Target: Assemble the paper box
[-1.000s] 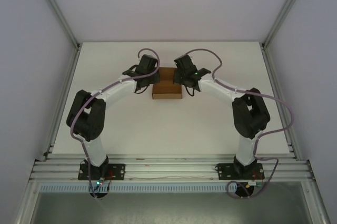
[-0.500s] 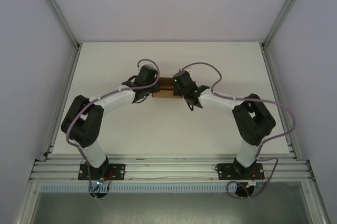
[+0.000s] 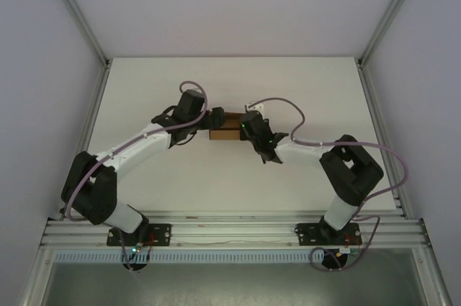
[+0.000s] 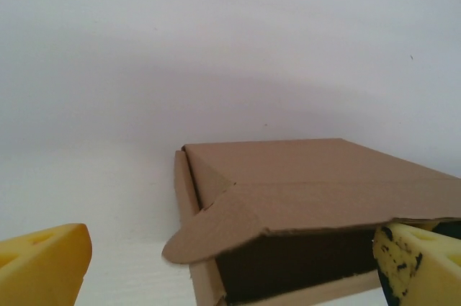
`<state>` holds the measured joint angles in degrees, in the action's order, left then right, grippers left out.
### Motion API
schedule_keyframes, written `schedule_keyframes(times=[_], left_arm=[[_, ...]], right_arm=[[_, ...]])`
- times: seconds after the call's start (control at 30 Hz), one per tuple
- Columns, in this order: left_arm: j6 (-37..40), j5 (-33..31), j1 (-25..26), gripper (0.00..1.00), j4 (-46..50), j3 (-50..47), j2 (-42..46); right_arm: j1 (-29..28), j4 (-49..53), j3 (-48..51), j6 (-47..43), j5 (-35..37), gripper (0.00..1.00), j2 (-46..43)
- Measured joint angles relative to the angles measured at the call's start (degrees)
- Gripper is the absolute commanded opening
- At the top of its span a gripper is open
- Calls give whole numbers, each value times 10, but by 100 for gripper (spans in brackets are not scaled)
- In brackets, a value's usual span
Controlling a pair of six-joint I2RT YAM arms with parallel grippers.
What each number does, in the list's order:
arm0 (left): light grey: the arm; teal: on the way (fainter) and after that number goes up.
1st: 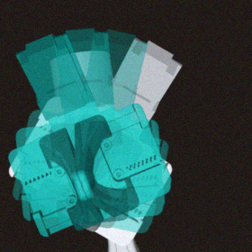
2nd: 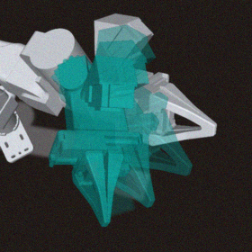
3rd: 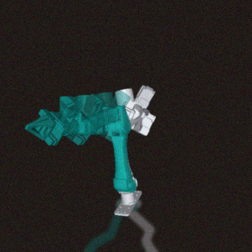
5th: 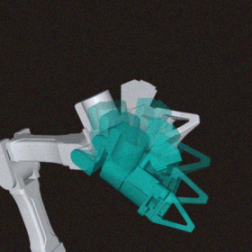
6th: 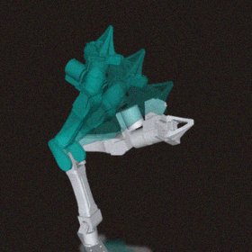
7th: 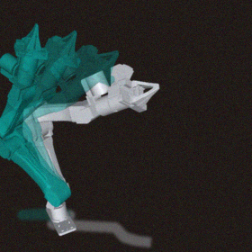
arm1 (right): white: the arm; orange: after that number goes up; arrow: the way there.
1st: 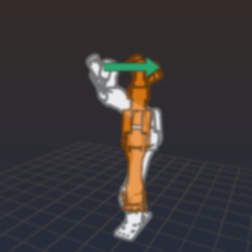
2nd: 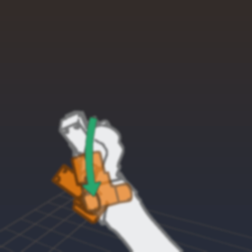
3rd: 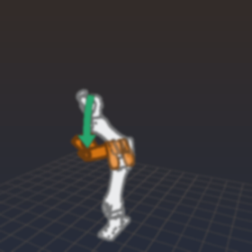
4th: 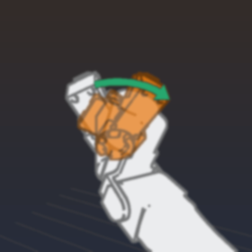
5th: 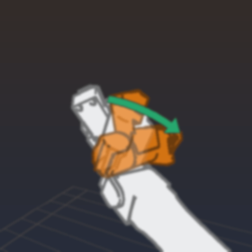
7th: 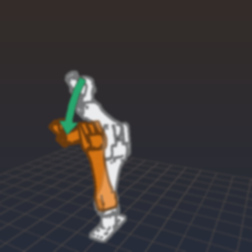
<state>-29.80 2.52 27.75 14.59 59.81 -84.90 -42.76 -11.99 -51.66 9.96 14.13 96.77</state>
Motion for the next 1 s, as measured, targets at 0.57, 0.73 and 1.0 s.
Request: schedule_keyframes(times=[0.57,0.73,1.0], left_arm=[[-63,18,-48,84,70,97,-127],[-76,45,-48,73,63,56,-127],[-79,65,-48,69,20,7,-125]], right_arm=[[-43,-19,12,-21,49,3,3],[-70,-19,19,-26,80,11,3],[-106,20,38,-23,97,29,5]])
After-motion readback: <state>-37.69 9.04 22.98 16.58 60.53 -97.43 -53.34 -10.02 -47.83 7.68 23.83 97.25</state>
